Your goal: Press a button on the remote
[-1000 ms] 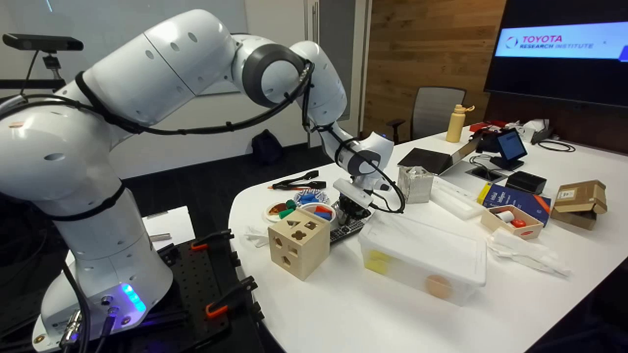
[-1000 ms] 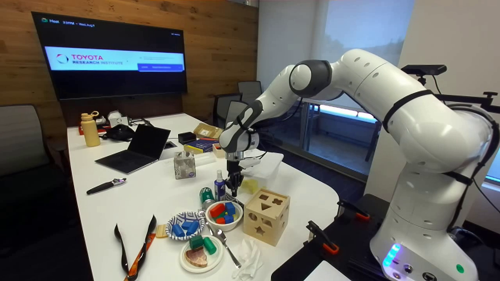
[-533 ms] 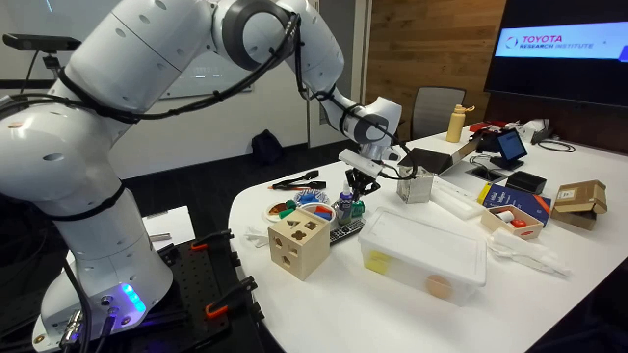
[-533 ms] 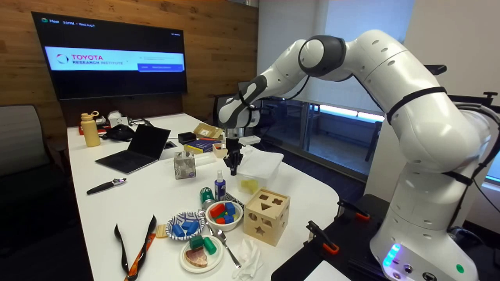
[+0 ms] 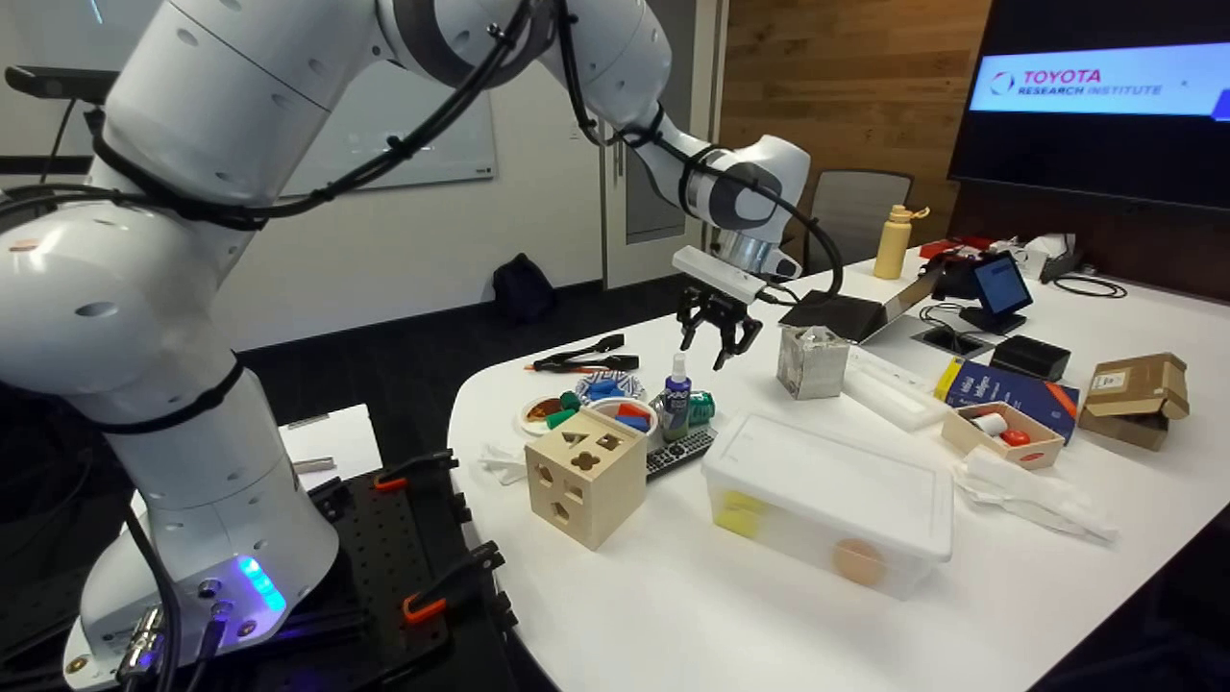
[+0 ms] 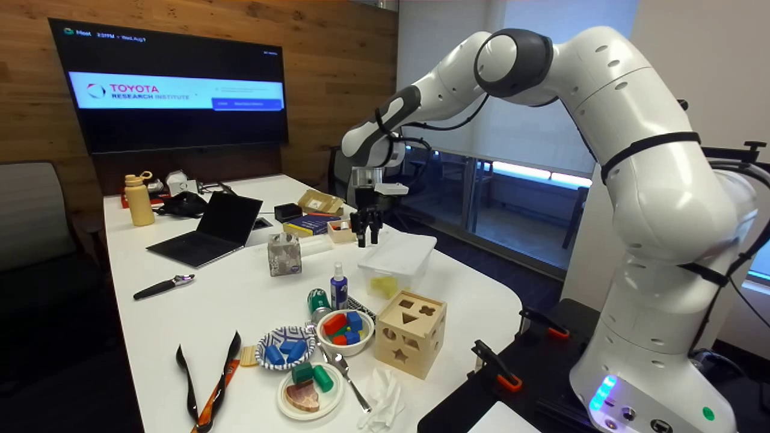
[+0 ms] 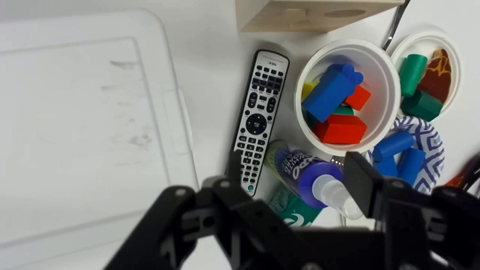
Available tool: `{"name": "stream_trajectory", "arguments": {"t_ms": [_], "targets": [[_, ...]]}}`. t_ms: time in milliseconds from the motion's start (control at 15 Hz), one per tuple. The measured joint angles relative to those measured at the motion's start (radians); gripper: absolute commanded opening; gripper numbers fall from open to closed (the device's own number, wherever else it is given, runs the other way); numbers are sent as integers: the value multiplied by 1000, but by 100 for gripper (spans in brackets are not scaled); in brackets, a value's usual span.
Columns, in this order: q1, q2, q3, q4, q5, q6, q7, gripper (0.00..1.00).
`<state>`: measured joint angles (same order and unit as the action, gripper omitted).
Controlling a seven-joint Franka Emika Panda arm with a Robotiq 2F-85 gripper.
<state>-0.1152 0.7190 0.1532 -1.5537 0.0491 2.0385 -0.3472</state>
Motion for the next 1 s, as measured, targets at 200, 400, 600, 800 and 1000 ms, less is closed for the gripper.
{"name": "stream_trajectory", "arguments": {"t_ms": [200,400,600,800,1000], "targets": [[-9,-11,-6,0,8,-18,-6,100],[-10,-13,-16,0,11,-22,-6,100],[-11,-13,-23,-1,12,-26,-6,100],[-13,-13,-25,-2,12,-36,-6,100],[-13,-13,-25,-2,12,-50,-6,100]]}}
